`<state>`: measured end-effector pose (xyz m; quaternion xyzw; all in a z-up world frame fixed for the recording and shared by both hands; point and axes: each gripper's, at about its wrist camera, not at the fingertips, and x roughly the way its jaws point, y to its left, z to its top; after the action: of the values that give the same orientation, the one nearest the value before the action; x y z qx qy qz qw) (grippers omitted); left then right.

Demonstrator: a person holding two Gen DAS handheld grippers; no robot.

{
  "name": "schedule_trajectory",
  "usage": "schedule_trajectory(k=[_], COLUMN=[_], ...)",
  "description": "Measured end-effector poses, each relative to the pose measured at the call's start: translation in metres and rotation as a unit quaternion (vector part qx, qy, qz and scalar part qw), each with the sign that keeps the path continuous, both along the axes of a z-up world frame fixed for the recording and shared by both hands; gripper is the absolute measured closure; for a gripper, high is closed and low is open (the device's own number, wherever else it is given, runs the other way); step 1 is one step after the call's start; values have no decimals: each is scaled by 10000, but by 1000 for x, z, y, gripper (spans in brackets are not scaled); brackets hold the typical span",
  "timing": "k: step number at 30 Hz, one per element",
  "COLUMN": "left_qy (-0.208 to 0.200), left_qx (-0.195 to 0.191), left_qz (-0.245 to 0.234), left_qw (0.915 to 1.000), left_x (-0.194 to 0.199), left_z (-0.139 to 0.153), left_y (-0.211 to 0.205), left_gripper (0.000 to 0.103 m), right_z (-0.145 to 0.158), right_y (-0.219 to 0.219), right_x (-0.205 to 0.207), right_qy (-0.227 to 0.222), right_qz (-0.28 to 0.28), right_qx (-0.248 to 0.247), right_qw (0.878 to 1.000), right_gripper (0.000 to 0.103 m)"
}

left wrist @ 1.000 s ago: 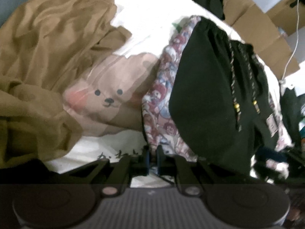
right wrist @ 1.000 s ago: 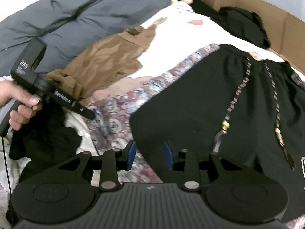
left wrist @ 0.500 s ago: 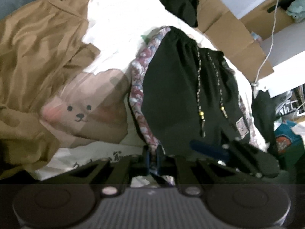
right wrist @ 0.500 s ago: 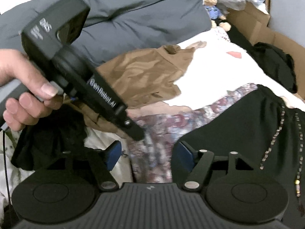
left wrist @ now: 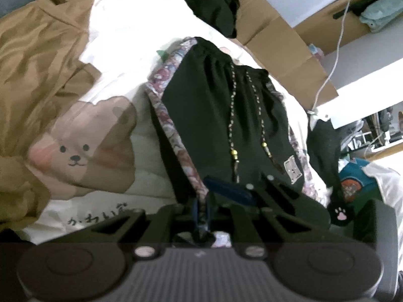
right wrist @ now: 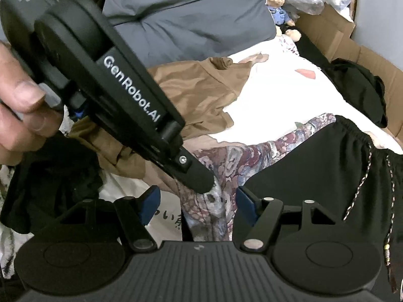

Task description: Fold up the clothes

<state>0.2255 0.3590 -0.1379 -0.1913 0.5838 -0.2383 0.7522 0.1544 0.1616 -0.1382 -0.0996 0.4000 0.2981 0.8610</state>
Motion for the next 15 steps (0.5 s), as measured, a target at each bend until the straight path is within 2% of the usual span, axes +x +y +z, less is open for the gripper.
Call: schedule_trajectory(k=[5,8,11,13,14,15], left_qy=[-30,-36,-31,-28,-72,-135], left_qx=[-63,-78,-61,-49,-36,-37], left_qz=[-84,-75,-49,-28,-10,44], left_qw=[9999,9999,10000,10000,10000,9999], left_x=[-1,-1,0,0,0,1], left_z=[2,2,1,5,10,15], left_y=[-7,-9,-8,-5,-3,1], left_gripper=[96,97,97,96,95,90], right_z=[1,0,-2,-2,-2,-1], right_y=[1,2,1,0,0,0], right_x=[0,1,2,3,2,0], right_qy=[-41,-15,-91,-107,-142,-223], right_qz=[-40,-47,-145,-133,-64,-1], right_qx=[19,56,-26,-40,-49,-96], right_qw=[10000,10000,9999,9998,9999,9997], right_gripper=[33,47,66,71,73,80])
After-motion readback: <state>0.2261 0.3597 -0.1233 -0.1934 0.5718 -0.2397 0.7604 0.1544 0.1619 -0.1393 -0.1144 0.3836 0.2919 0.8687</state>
